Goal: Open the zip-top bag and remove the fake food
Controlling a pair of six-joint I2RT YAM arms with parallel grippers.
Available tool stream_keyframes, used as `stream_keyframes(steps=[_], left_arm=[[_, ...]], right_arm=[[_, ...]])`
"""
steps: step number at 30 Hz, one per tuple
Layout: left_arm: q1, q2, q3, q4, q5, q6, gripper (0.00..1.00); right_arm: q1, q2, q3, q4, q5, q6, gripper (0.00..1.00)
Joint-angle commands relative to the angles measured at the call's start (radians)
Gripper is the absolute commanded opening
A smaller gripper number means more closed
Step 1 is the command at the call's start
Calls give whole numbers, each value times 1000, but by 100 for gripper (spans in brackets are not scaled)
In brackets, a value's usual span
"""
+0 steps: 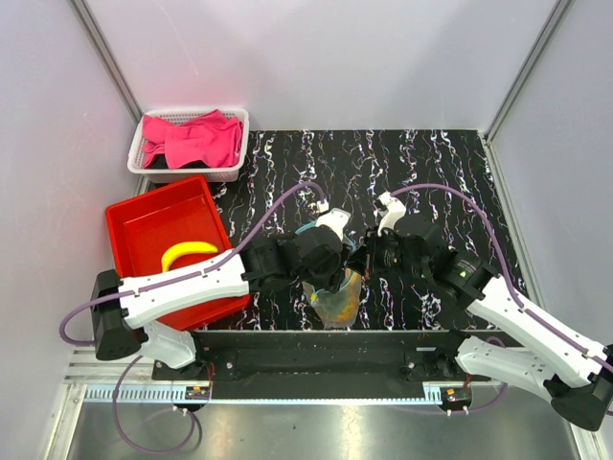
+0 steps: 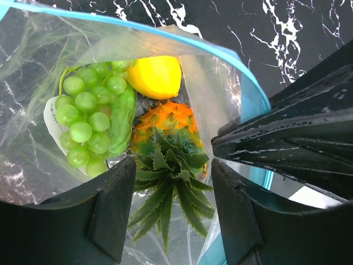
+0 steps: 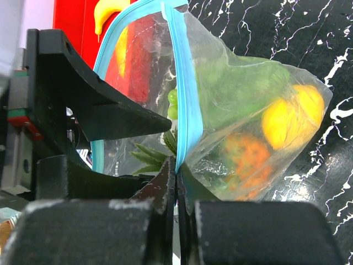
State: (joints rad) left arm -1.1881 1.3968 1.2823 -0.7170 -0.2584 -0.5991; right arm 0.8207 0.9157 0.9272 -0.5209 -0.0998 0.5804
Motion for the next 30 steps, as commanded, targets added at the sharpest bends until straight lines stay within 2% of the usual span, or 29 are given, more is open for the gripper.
stream_keyframes(steps=[1,9,10,16,21,24,30], left_arm=[[-1,30,-9,11,19,-2,57],[-1,67,-5,8,1,12,39],[-1,65,-3,8,-8,15,30],[5,28,35,1,-53,41,0],[8,-4,101,1,-99,70,0],[7,-24,129,1,-172,74,0],[7,-88,103,71,-257,90,0]], right_arm=[[1,0,15,28,-17,-16,0],[1,2,13,29,-15,-22,0],[0,2,12,30,-15,-25,0],[0,5,5,29,-24,-25,0],[1,14,31,32,-63,-24,0],[3,12,32,29,-60,-25,0],[1,31,25,32,-71,-34,0]])
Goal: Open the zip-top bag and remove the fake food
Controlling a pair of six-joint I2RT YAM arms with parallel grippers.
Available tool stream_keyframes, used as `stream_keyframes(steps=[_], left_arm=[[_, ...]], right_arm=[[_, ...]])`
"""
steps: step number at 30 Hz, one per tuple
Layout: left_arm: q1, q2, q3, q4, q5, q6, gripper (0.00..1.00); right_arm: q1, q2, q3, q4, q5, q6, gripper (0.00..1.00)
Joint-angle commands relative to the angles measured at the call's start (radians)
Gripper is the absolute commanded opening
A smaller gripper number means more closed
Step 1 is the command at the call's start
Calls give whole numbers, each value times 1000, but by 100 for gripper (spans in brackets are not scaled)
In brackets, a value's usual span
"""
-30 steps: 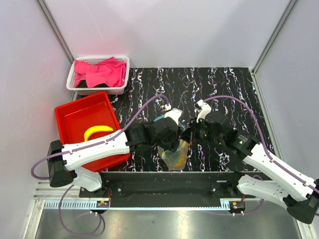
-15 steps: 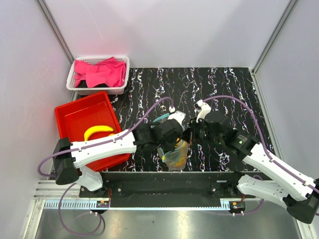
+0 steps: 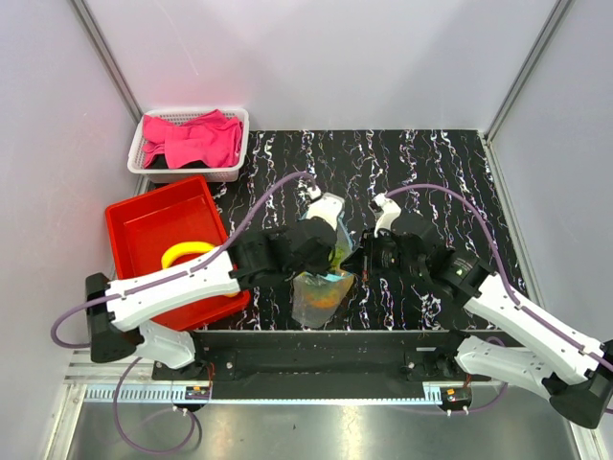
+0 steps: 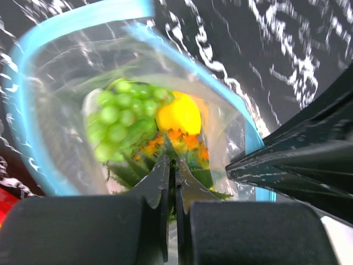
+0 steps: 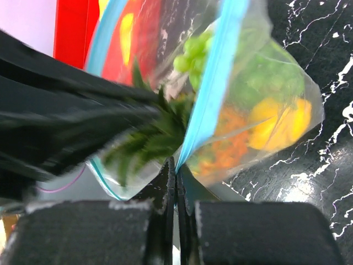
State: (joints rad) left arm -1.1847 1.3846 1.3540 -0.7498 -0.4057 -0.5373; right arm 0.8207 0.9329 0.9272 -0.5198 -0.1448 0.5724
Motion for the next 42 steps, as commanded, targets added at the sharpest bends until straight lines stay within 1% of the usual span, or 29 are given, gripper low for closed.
stream_keyframes(steps=[1,7,9,13,17,19,23,26,29,32,35,37,39,42], left_arm=[[5,-85,24,128,-114,31,0],[5,-79,36,181,-154,51,0],[5,-73,36,219,-121,86,0],[4,-10,66,214,-88,99,0],[5,10,63,216,-110,83,0],[5,22,76,225,-128,105,0],[10,57,108,219,-145,199,0],[11,65,102,213,-157,215,0],[11,53,89,222,-133,217,0],[11,51,128,221,-122,238,0],[11,54,180,216,-168,278,0],[13,71,227,213,-173,312,0],[13,102,269,213,-148,356,0],[11,133,307,199,-108,359,0]], right_arm=[[1,17,25,30,-30,-28,0],[1,33,18,32,-41,-37,0],[3,41,18,33,-42,-36,0],[1,34,27,46,-35,-26,0],[1,-3,59,26,2,-39,0],[1,-11,82,12,19,-51,0],[1,-14,108,-8,37,-57,0],[1,-26,120,-35,66,-71,0],[1,-28,116,-52,85,-83,0],[3,-19,79,-49,67,-85,0],[1,-13,44,-46,63,-77,0],[1,-14,38,-42,57,-71,0],[3,-17,44,-39,51,-69,0],[1,-26,58,-39,59,-71,0]])
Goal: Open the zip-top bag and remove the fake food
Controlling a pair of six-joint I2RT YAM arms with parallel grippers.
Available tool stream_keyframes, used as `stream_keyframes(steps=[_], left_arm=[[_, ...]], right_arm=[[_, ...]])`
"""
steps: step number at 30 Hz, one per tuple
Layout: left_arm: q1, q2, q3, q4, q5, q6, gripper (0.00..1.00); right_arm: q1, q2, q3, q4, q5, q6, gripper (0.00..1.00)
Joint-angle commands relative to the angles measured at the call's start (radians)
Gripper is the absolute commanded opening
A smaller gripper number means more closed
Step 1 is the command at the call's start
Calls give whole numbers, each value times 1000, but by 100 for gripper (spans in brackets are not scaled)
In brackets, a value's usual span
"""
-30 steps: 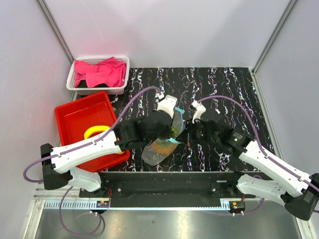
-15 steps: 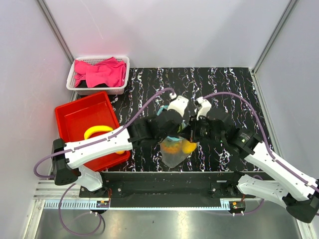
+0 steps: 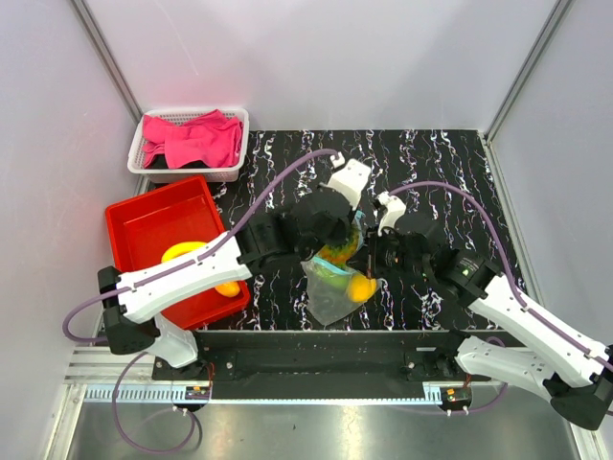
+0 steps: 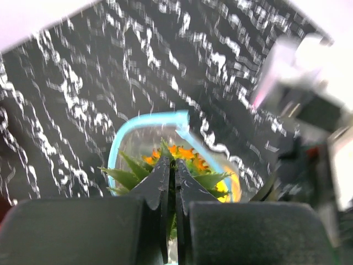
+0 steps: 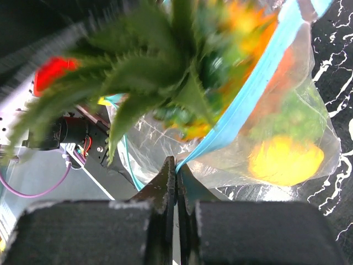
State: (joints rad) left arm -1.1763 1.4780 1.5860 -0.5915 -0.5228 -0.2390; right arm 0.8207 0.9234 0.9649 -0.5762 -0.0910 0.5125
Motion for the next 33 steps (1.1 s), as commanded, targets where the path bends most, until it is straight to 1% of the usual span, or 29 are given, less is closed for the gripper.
stream_keyframes(steps=[1,5,7,12,13,15,19,22,23,25,27,29,32,33], left_arm=[[4,39,74,41,6,40,0],[3,-8,65,38,-75,-5,0],[3,-33,69,38,-88,-9,0],[4,-120,120,55,-62,29,0],[7,-130,161,50,-51,50,0],[12,-162,196,36,-20,64,0],[20,-241,218,9,-54,92,0],[46,-320,175,-37,-124,92,0],[59,-364,140,-47,-144,84,0],[99,-445,94,-66,-149,70,0],[133,-494,34,-83,-177,67,0],[151,-547,-1,-131,-253,72,0],[214,-576,-63,-212,-359,58,0],[266,-576,-107,-223,-382,44,0]], right_arm=[[1,-24,20,16,7,-14,0],[3,-35,6,12,17,-22,0],[1,-32,-9,12,27,-20,0],[1,-20,-28,13,34,-16,0],[1,-18,-32,15,33,-17,0],[1,-20,-37,15,34,-14,0],[3,-24,-48,21,36,-11,0],[1,-26,-45,21,34,-12,0],[1,-28,-43,21,33,-14,0],[1,-28,-43,21,33,-17,0],[3,-29,-43,21,37,-20,0],[1,-29,-42,19,36,-23,0],[1,-24,-38,21,36,-28,0],[1,-21,-37,21,36,-28,0]])
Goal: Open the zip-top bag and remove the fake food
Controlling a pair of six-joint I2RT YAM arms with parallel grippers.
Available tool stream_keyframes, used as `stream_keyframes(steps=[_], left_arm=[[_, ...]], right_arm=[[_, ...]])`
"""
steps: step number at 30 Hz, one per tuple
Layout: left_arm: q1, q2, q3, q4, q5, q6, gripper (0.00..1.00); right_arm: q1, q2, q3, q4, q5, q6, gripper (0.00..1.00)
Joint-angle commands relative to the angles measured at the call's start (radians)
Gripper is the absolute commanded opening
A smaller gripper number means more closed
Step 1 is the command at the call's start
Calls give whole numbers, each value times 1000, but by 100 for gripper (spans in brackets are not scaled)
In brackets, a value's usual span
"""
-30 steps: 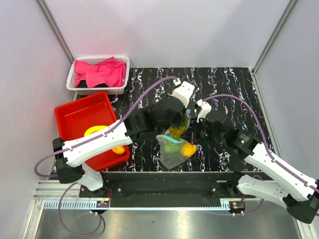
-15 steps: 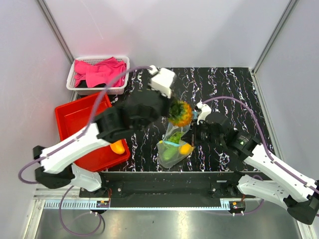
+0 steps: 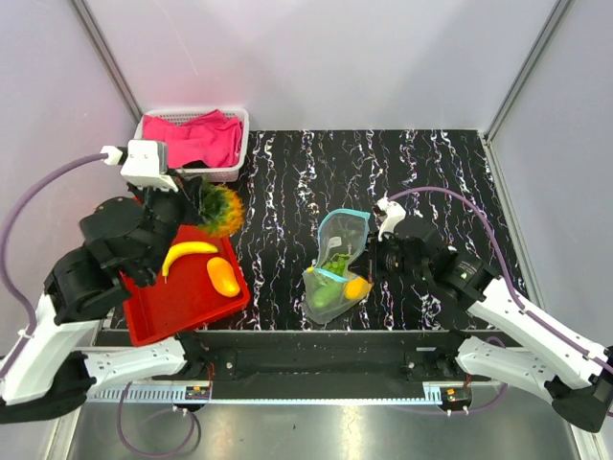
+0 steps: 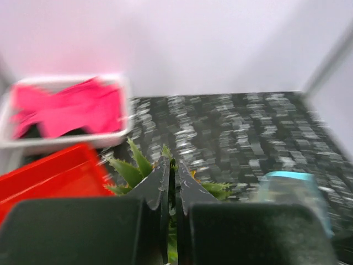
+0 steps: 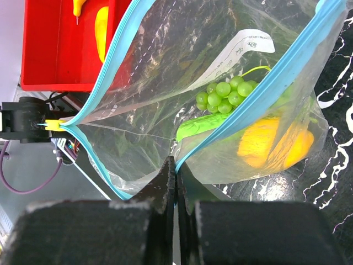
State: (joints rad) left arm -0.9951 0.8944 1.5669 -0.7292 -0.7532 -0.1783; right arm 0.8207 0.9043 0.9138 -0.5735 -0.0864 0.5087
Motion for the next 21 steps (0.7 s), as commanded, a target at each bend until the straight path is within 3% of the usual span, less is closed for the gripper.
stream_keyframes(steps=[1,6,9,12,14,21], left_arm=[[122,9,-112,-94,-164,-20,0],[460,79,-237,-108,-3,-96,0],[605,104,-333,-53,72,-177,0],[720,113,-430,56,193,-248,0],[754,135,-459,115,187,-268,0],[995,233,-434,243,472,-308,0]], right_arm=[[1,1,14,17,33,-30,0],[1,10,19,18,30,-33,0],[3,1,19,20,28,-32,0],[1,2,23,17,25,-36,0],[1,1,23,18,22,-35,0],[1,-13,7,20,19,-26,0]])
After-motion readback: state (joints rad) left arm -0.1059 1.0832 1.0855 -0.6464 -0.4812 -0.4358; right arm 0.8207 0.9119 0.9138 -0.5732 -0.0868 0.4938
